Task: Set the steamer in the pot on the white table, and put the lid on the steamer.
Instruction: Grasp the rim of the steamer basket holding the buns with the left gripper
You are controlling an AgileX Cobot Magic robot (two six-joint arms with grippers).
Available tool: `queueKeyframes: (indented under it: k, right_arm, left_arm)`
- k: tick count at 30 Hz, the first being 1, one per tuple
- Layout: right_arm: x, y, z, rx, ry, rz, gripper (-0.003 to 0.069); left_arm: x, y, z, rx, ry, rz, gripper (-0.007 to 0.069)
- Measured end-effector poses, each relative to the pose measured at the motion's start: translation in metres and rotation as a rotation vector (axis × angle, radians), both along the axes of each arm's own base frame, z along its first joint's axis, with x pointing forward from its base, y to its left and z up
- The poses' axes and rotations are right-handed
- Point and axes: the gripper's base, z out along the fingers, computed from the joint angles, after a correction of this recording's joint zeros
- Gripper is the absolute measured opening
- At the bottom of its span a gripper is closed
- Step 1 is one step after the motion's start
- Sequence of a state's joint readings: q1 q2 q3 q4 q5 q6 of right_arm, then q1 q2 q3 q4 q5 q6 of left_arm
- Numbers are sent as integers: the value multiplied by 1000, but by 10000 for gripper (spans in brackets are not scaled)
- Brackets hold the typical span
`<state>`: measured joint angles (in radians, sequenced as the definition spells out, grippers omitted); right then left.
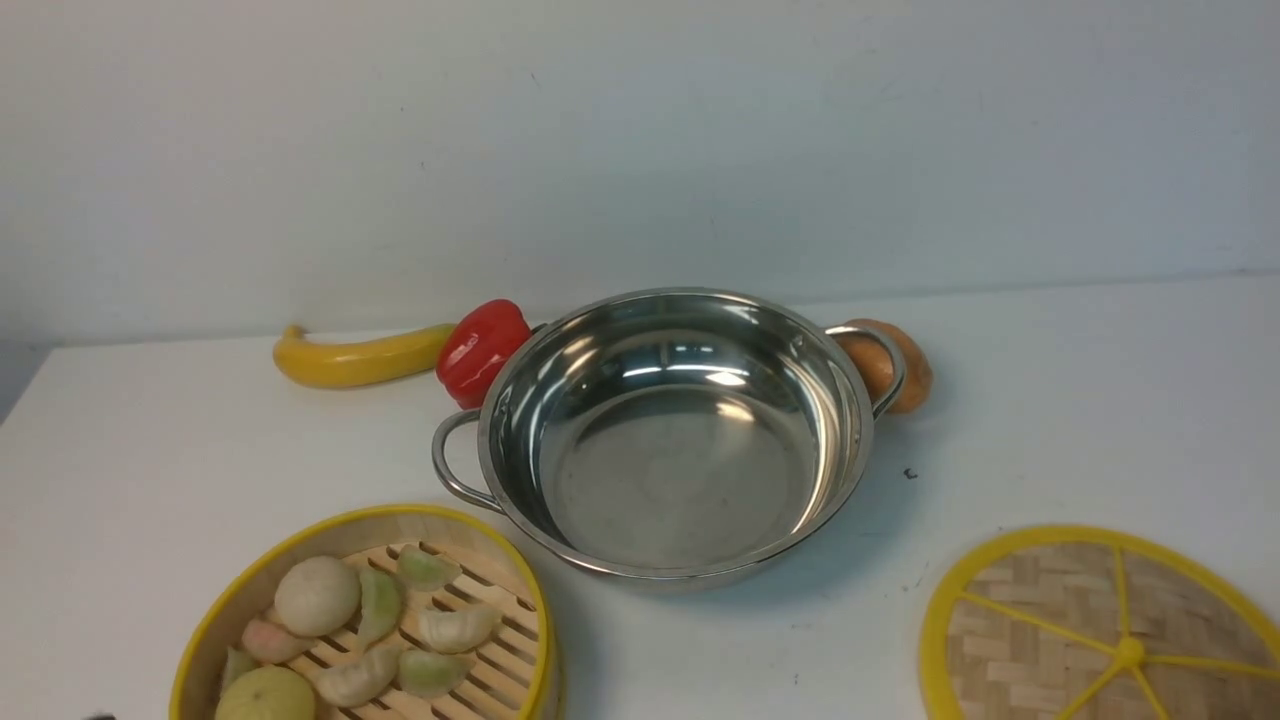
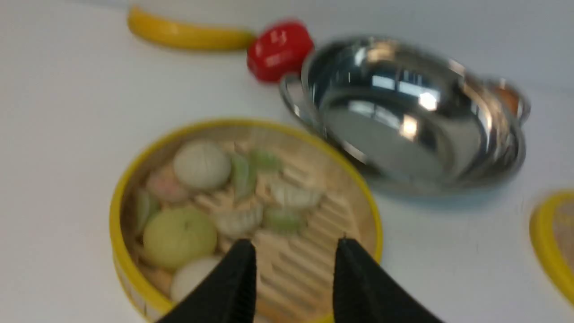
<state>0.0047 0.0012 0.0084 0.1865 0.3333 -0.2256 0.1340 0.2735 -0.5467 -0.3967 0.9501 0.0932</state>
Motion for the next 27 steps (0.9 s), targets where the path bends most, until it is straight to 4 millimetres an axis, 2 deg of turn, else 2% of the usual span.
queueKeyframes:
  k: [3, 5, 7, 11, 17, 22, 27]
  right_arm:
    - [0, 0, 0, 1, 0, 0, 249]
    - [0, 0, 0, 1, 0, 0, 249]
    - [0, 0, 0, 0, 0, 0, 249]
    - [0, 0, 0, 0, 0, 0, 249]
    - [0, 0, 0, 0, 0, 0, 249]
    - [0, 0, 0, 0, 0, 0, 249]
    - [0, 0, 0, 0, 0, 0, 249]
  left_arm:
    - [14, -1, 11, 99, 164, -138, 241]
    - [23, -1, 16, 147, 215, -214, 242]
    - [40, -2, 18, 185, 277, -332, 258]
    - [67, -3, 10, 181, 358, -457, 339]
    - [104, -1, -17, 159, 539, -546, 520]
    - [112, -15, -28, 241, 566, -720, 533]
    - [113, -27, -37, 419, 591, -856, 488]
